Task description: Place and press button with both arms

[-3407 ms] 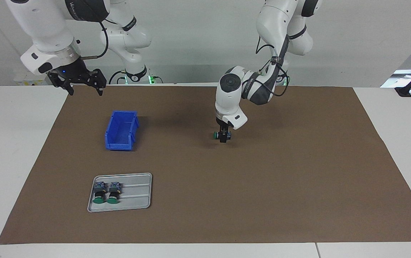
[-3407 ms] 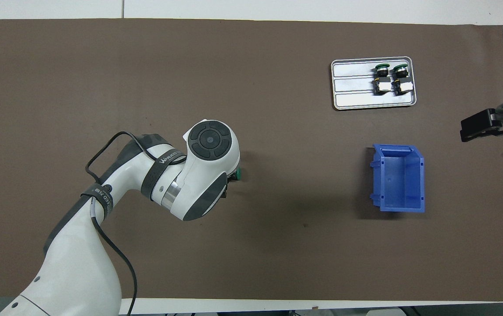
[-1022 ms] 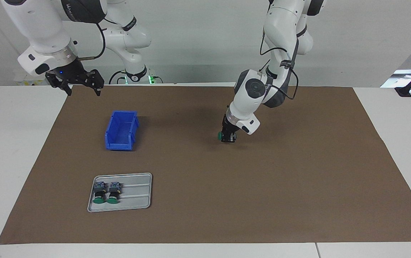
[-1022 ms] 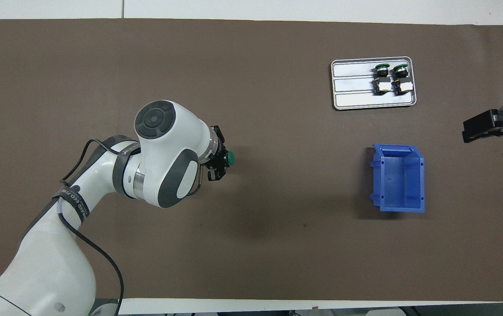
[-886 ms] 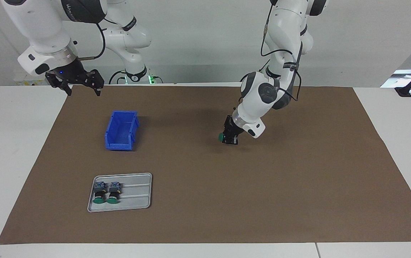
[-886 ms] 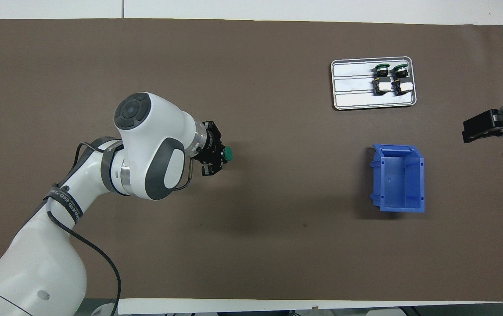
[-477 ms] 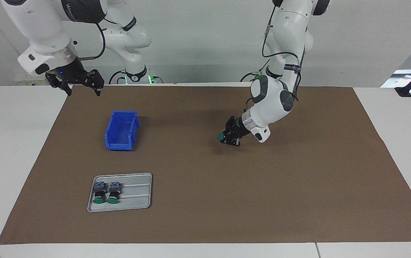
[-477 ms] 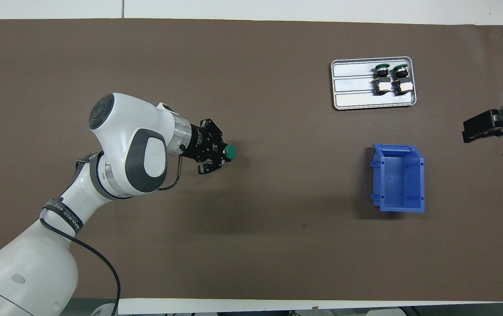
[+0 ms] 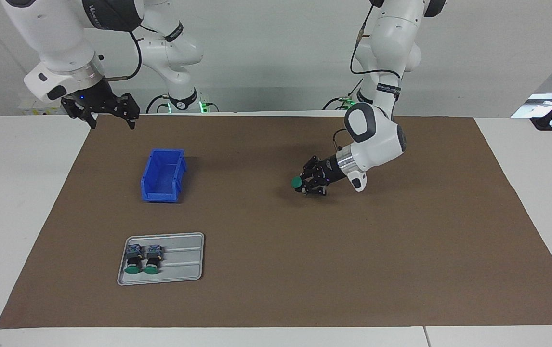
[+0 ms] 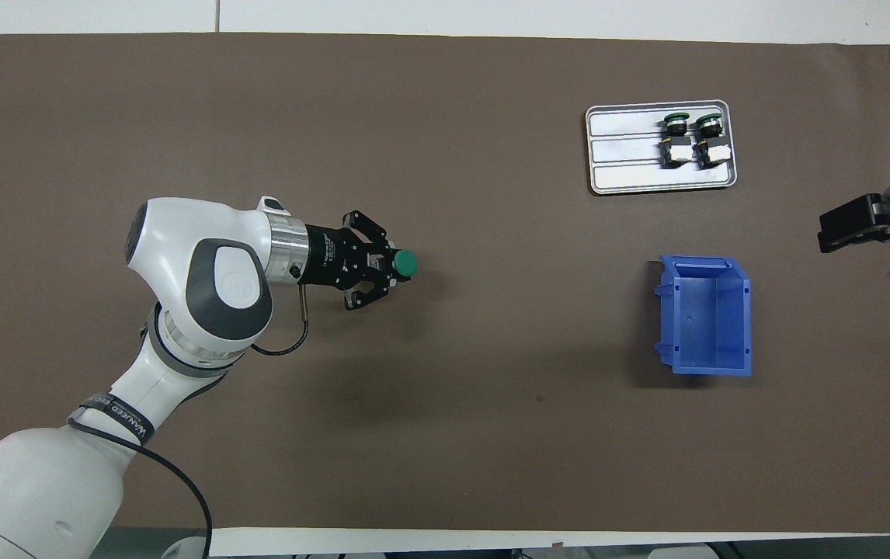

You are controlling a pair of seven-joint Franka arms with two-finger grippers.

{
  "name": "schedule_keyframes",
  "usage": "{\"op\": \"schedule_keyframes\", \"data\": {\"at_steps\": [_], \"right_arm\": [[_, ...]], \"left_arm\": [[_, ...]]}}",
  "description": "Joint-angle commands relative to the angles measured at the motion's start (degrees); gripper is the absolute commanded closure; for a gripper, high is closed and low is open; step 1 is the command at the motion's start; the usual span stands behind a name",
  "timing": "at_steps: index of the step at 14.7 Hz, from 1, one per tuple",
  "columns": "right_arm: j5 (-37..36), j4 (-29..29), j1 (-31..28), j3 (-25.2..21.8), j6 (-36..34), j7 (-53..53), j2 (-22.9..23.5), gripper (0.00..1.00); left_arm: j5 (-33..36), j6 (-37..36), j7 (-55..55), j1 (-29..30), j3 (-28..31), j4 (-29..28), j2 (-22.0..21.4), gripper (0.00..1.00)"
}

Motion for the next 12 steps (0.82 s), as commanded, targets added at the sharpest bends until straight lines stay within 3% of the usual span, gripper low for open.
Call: {"op": "schedule_keyframes", "data": {"at_steps": [1,8,12], "right_arm": [[0.2,-1.3,-0.3,0.1,0.7,-0.8,-1.1,0.01],[0.2,-1.3,-0.4,0.1,0.7,-0.8,-1.1,0.01],[0.2,-1.3,-0.4,0.1,0.7,-0.8,-1.1,0.01]], "left_arm": [[-7.0,-4.3,8.2,2.1,-0.1,-2.8,-1.3,0.91],[-16.2,-12.6,26.4,8.0,-0.2,-11.0,-2.0,0.91],[-20.0,-14.9,31.9,8.2,-0.2,-12.0,-1.5,0.91]]}}
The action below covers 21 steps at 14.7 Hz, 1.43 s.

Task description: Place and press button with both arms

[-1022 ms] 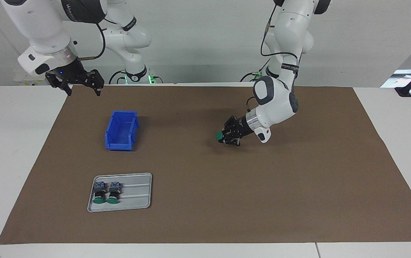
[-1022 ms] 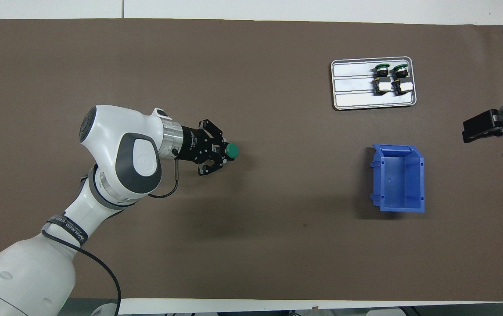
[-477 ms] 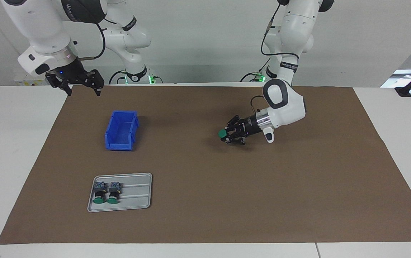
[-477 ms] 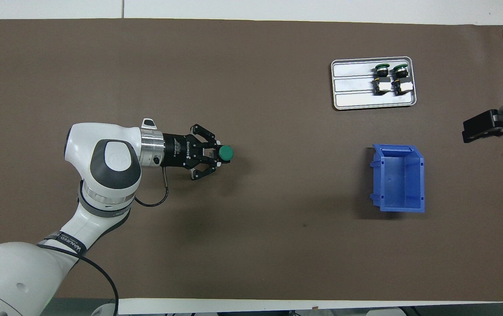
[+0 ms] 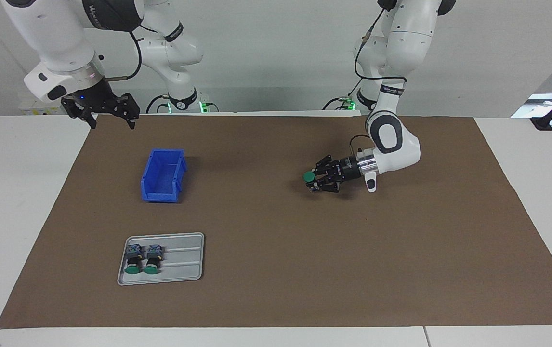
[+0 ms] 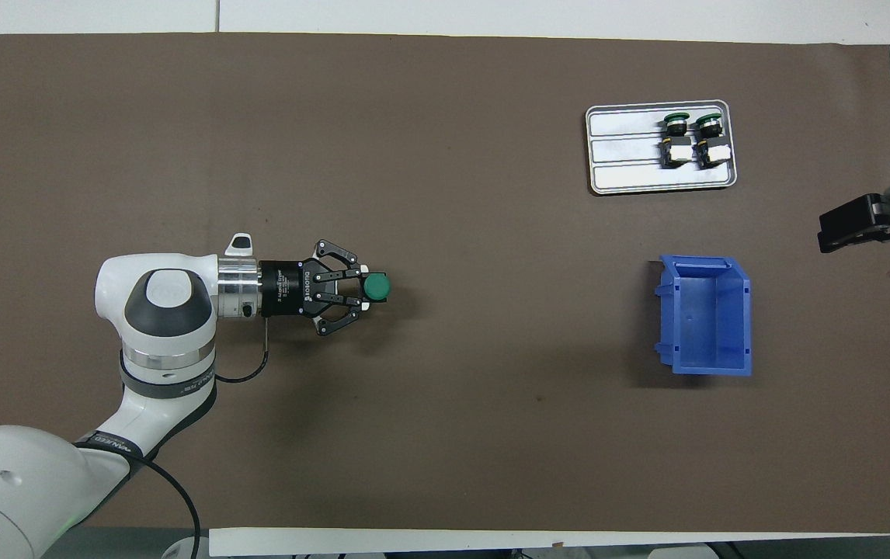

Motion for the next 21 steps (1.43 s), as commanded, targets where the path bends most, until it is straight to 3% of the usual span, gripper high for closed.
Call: {"op": "schedule_keyframes", "data": {"at_steps": [1,2,5,21], "right_arm": [[0.2,-1.4,-0.4,0.1,0.7,-0.8,-1.1,0.01],[0.2,-1.4,-0.4,0.1,0.7,-0.8,-1.1,0.01],[0.2,-1.4,-0.4,0.1,0.7,-0.8,-1.1,0.01],[0.2,-1.3,-0.4,0.1,0.7,-0.8,-1.1,0.01]], "left_arm": [[-2.2,-4.2,3.6,1.7,-0.1,-3.2,-1.5,0.91],[-4.5,-4.8,4.6,3.5,-0.2,-3.5,-1.4,0.91],[-8.7,-4.4,6.1,1.7,-0.1,-4.0,-0.6,0.91],[-11.7,-5.4,9.1,2.0,-0.2,-4.2,1.5,0.90]]}}
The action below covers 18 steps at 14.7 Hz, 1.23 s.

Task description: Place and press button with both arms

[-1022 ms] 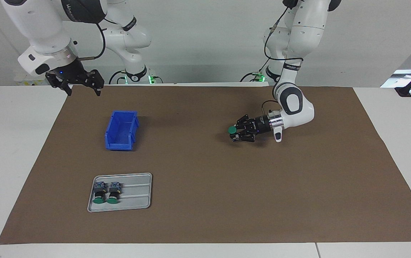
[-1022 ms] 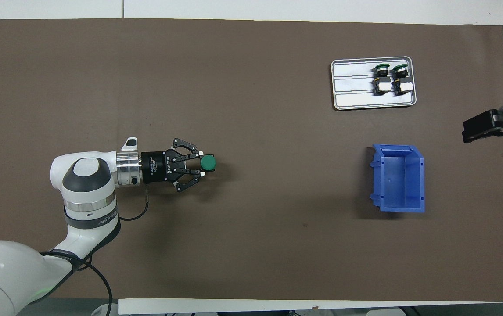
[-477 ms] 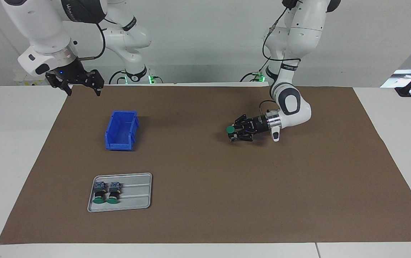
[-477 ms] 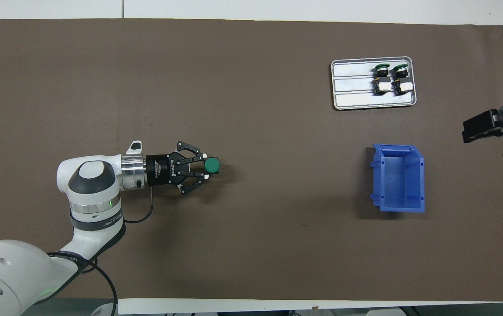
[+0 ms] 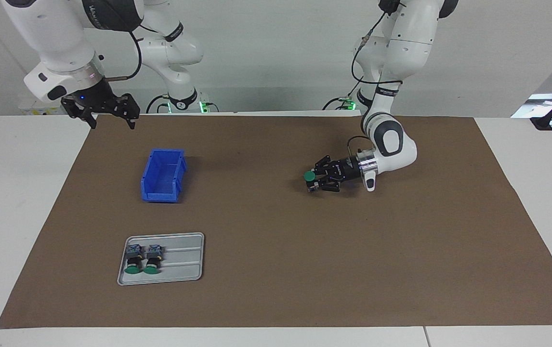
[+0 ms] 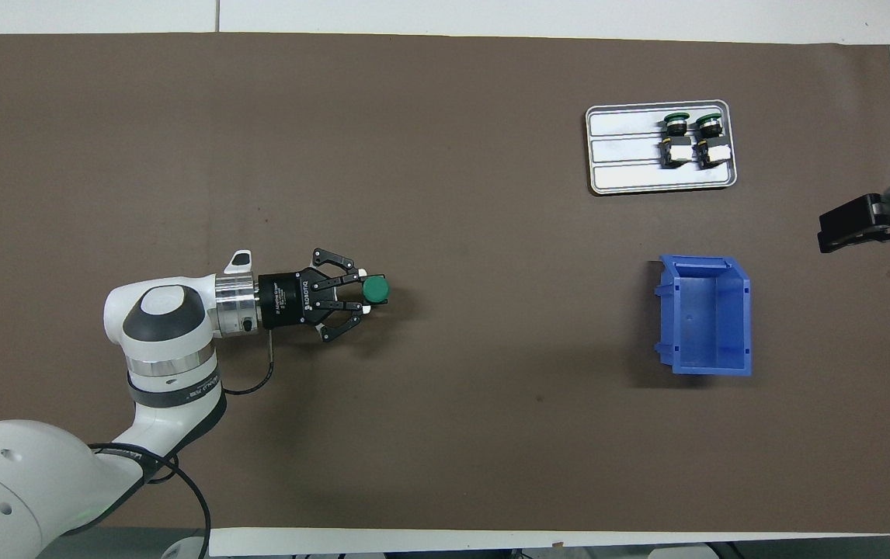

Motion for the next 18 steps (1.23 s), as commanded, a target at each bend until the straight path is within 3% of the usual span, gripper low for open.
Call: {"op": "schedule_keyframes", "data": {"at_steps": [1,8,17,18], "right_arm": [[0.2,-1.4,-0.3,0.1,0.7,-0.8,-1.1,0.01],[0.2,-1.3,-0.4,0.1,0.7,-0.8,-1.1,0.01],[0.2,-1.4,-0.4,0.1,0.7,-0.8,-1.1,0.01],[0.2,-1.4,-0.4,0.1,0.7,-0.8,-1.1,0.01]], "left_arm": [[-1.5,-1.5,1.8,0.5,0.3,-1.5,-0.2,0.90],[-1.5,-1.9,2.9,1.0,0.3,-1.9,-0.3,0.86],[-1.5,-1.4,3.3,0.9,0.3,-2.5,-0.4,0.72],[-1.5,-1.3,3.4,1.0,0.3,-2.5,-0.4,0.65]]}}
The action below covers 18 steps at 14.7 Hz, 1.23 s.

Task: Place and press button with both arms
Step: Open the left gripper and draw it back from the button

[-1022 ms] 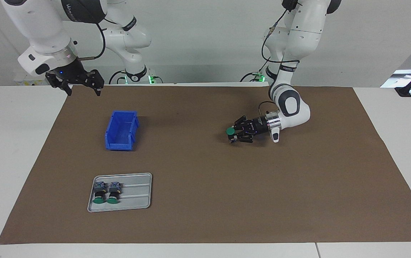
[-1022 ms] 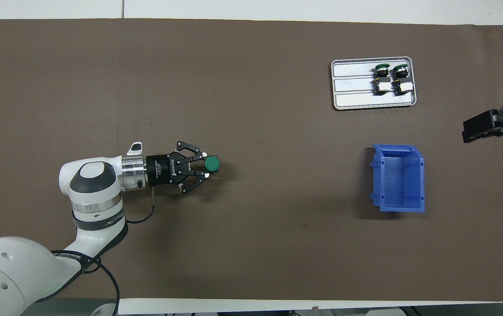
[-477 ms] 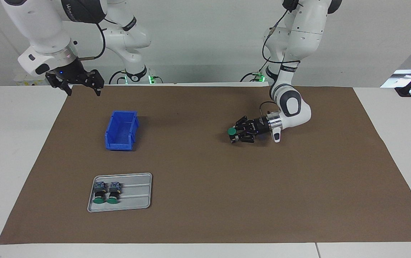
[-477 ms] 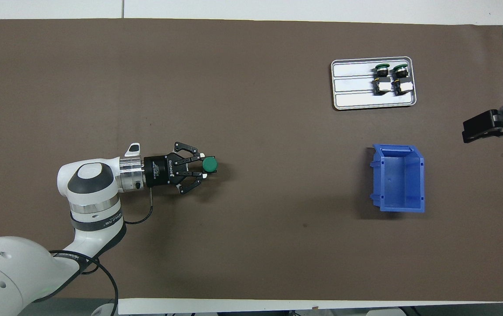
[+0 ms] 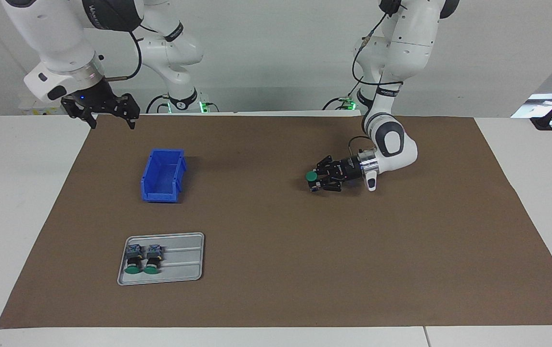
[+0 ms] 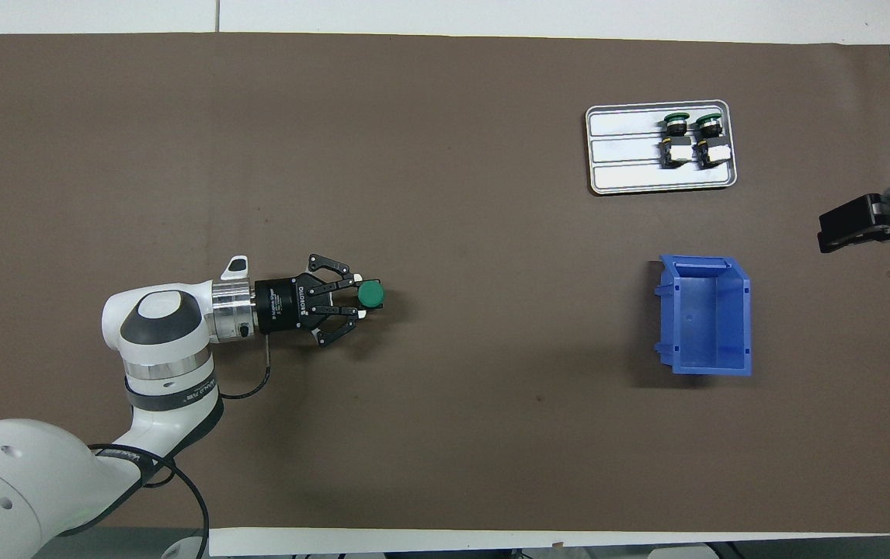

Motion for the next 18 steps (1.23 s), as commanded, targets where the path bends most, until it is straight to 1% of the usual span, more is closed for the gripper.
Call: {"op": "schedule_keyframes", "data": {"at_steps": [1,3,7,10,11,12,13,16,18], "right_arm": [[0.2,-1.4,-0.4,0.1,0.7,-0.8,-1.1,0.01],[0.2,-1.4,-0.4,0.1,0.7,-0.8,-1.1,0.01],[0.2,-1.3,-0.3,0.1,0.7,-0.8,-1.1,0.01],[0.2,-1.4,-0.4,0.1,0.7,-0.8,-1.1,0.01],[0.2,-1.4,-0.4,0.1,0.7,-0.8,-1.1,0.01],[0.2,-1.3,-0.3,0.1,0.7,-0.8,-1.1,0.01],[0.2,-1.3,-0.3,0.1,0.7,-0.8,-1.1,0.01],[0.2,-1.3,-0.4,0.1,0.7,-0.8,-1.1,0.01],[0.2,-1.3,-0.4,0.1,0.7,-0.8,-1.1,0.01]], "left_arm": [[-1.3,-0.8,1.4,0.3,0.2,-1.1,-0.5,0.62],[-1.3,-0.8,1.4,0.3,0.2,-1.4,-0.6,0.58],[-1.3,-0.3,0.9,0.3,0.3,-1.4,-0.9,0.45],[-1.2,1.0,0.2,0.3,0.3,-1.5,-1.4,0.39],[-1.2,1.0,0.1,0.3,0.3,-1.5,-1.5,0.35],[-1.2,1.1,-0.3,0.3,0.3,-1.5,-1.9,0.20],[-1.1,1.1,-1.3,0.3,0.5,-1.5,-2.6,0.00],[-0.5,1.2,-2.8,0.3,0.6,-1.6,-3.5,0.00],[0.4,1.8,-3.4,0.3,0.6,-1.7,-4.9,0.00]]}}
